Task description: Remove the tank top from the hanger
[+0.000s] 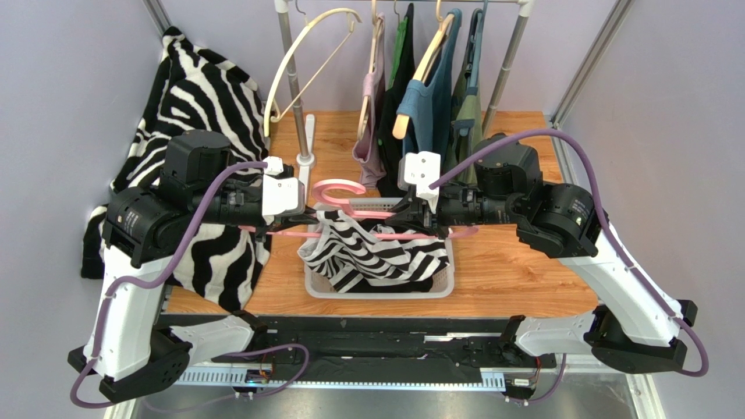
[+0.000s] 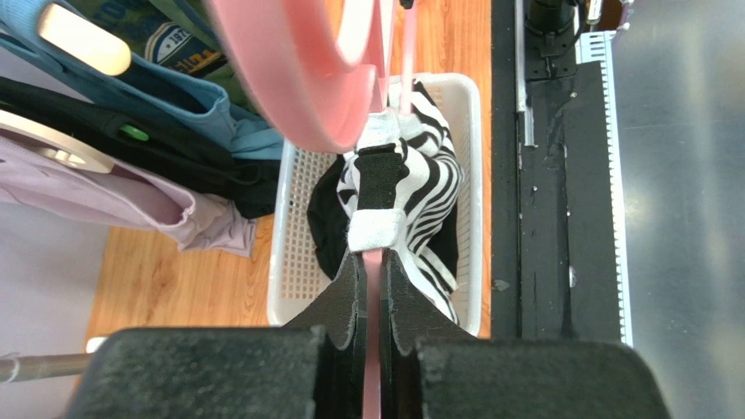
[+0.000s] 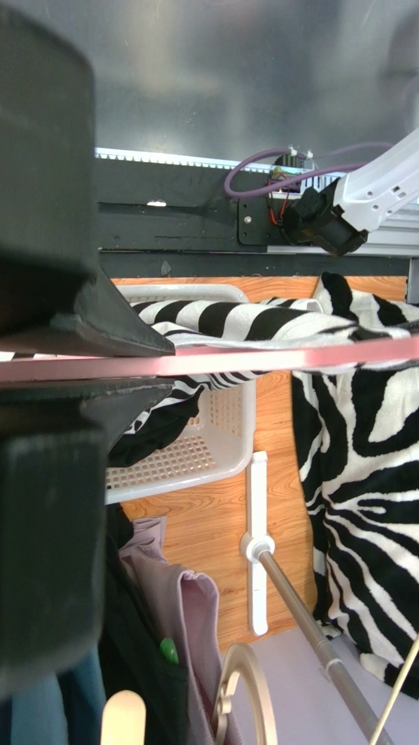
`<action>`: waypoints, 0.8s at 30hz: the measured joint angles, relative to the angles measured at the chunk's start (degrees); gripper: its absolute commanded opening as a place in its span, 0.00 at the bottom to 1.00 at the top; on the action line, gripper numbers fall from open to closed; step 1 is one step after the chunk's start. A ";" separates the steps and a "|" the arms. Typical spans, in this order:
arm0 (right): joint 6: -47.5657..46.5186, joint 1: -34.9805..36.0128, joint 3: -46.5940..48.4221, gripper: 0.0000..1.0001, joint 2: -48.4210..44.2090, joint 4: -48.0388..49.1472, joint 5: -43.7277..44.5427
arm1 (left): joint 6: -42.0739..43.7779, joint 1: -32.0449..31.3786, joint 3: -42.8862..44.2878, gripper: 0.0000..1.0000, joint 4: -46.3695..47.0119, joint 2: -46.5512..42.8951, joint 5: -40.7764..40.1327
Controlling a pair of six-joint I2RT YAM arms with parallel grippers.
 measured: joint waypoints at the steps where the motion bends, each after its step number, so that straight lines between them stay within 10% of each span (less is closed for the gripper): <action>1: -0.07 0.22 -0.22 0.07 -0.13 0.07 -0.04 | 0.11 0.00 0.00 0.00 0.00 -0.17 -0.09; 5: -0.11 0.79 -1.33 0.00 -1.03 0.66 -0.02 | 0.37 -0.07 -0.13 0.03 0.13 -0.55 -0.04; 8: -0.04 0.81 -2.10 0.00 -1.36 1.38 0.42 | -0.24 -0.09 -0.76 0.39 0.61 -0.85 -0.33; 12: 0.33 0.72 -4.02 0.00 -2.64 1.95 3.96 | -3.69 0.11 -1.31 0.54 1.66 -2.43 -4.81; 14: 0.50 0.72 -5.29 0.00 -3.76 2.75 6.45 | -6.05 0.20 -2.05 0.78 3.63 -4.17 -8.22; 24: 1.70 0.24 -6.36 0.00 -6.32 9.11 14.25 | -18.75 0.24 -3.52 0.69 13.73 -9.75 -9.53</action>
